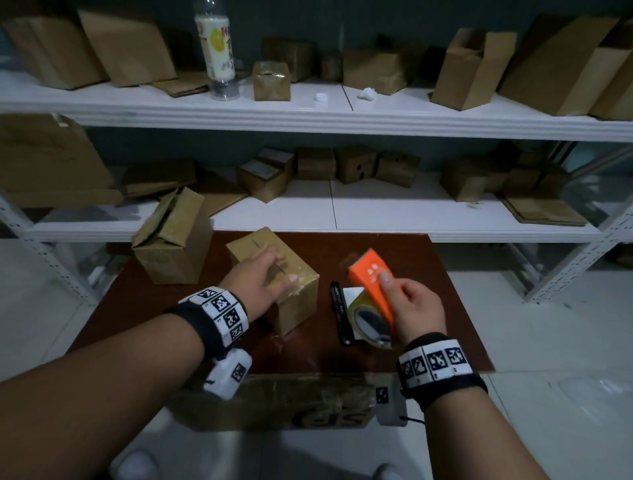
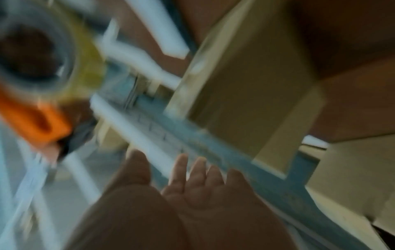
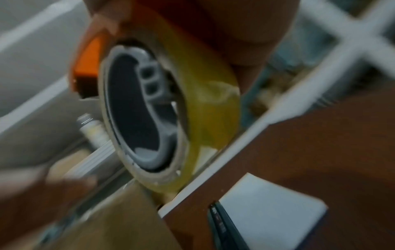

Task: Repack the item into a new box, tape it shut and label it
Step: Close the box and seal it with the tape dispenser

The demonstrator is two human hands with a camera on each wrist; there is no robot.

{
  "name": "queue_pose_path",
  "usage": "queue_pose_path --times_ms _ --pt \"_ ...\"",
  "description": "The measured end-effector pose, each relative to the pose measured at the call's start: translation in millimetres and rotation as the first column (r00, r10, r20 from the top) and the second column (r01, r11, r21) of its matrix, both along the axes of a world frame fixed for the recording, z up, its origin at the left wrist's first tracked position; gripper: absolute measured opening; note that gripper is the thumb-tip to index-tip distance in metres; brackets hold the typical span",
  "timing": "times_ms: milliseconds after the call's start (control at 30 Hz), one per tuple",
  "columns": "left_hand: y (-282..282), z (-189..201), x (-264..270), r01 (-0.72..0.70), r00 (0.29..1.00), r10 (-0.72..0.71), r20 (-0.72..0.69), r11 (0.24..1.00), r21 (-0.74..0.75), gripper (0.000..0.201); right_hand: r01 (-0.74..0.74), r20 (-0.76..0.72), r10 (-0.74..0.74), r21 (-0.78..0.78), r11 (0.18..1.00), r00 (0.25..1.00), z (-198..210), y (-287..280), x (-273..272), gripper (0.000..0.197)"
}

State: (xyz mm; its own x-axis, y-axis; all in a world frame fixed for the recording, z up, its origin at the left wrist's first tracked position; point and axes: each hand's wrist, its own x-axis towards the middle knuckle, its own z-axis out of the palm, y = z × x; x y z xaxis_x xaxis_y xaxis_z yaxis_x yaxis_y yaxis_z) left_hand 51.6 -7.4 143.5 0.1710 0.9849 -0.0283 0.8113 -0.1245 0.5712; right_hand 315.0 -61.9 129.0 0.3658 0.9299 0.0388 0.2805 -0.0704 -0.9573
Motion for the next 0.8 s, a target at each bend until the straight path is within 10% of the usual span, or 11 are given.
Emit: queue_pose_path --times_ms 67,167,333,433,600,800 --pt "-6.7 8.8 3.8 -0.135 0.951 0.117 0.287 0.990 0.043 0.040 -0.126 0.015 0.126 0.035 0.991 0.992 -1.1 1.8 -9.4 0.024" --pt "-23.1 22.4 17.8 -0.067 0.699 0.285 0.656 0.939 -0.336 0.061 -0.286 0.001 0.286 0.060 0.956 0.958 -3.0 1.3 -24.9 0.018" --pt "-42.7 22.3 17.4 0.002 0.546 0.411 0.730 0.871 -0.492 0.039 -0.416 -0.010 0.418 0.098 0.904 0.908 -5.5 -0.2 -44.7 0.020" --pt "-46.1 15.7 9.9 -0.034 0.560 0.398 0.727 0.888 -0.459 0.019 -0.442 0.002 0.444 0.100 0.891 0.896 -5.3 0.9 -47.3 0.021" --pt "-52.2 11.8 8.1 -0.175 0.827 0.238 0.509 0.970 -0.170 0.018 -0.461 0.145 0.452 0.032 0.887 0.880 -2.8 2.0 -39.9 0.028" --pt "-52.0 2.6 3.8 -0.226 0.875 0.246 0.416 0.969 -0.098 0.020 -0.464 0.216 0.469 -0.078 0.883 0.856 -1.7 0.8 -36.3 0.023"
